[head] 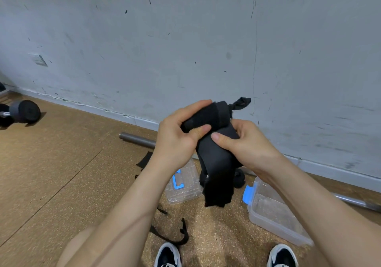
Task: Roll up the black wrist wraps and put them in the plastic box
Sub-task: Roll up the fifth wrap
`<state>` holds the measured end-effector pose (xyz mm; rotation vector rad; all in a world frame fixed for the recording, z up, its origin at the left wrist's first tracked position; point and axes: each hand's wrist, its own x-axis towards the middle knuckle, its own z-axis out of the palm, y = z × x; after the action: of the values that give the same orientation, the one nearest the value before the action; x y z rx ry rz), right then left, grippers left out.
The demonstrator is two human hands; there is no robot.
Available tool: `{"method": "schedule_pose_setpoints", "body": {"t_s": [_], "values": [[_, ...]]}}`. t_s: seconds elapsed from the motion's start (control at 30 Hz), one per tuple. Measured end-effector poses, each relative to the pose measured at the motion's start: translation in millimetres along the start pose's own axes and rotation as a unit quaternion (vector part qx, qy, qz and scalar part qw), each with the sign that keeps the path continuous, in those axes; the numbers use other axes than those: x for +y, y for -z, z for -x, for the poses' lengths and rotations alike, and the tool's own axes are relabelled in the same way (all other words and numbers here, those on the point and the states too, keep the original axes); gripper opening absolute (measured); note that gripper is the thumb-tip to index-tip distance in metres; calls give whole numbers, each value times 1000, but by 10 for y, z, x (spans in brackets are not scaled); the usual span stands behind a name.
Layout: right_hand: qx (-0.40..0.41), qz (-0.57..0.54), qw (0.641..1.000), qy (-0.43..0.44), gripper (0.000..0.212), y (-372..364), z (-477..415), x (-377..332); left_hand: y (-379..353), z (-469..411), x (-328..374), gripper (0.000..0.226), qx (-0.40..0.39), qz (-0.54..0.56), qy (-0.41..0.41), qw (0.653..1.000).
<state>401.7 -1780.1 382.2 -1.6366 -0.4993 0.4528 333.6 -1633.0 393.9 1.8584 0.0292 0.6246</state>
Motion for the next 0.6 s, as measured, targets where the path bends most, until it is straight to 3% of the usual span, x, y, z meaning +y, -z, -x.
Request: {"method": "schedule_pose_setpoints", "body": {"t_s": [0.17,0.3,0.4,0.47,0.6], "values": [[-3,-27,1000,-4,15,-19,20,1,-81,5,-100,54,40,-107,-110,987],[-42,-125,991,-15,16,-2,48,-55,-113,-1,-126,50,84,-148,-183,968],[-82,-191,978,-23,43,18,70,-90,-118,-14,-121,51,75,-171,-206,961],[-64,-190,979,-19,52,16,62,-90,-123,-8,-94,52,38,-167,-184,968],[-12,-140,990,-20,35,80,24,-84,9,-1,60,44,-96,-16,-9,995]]}}
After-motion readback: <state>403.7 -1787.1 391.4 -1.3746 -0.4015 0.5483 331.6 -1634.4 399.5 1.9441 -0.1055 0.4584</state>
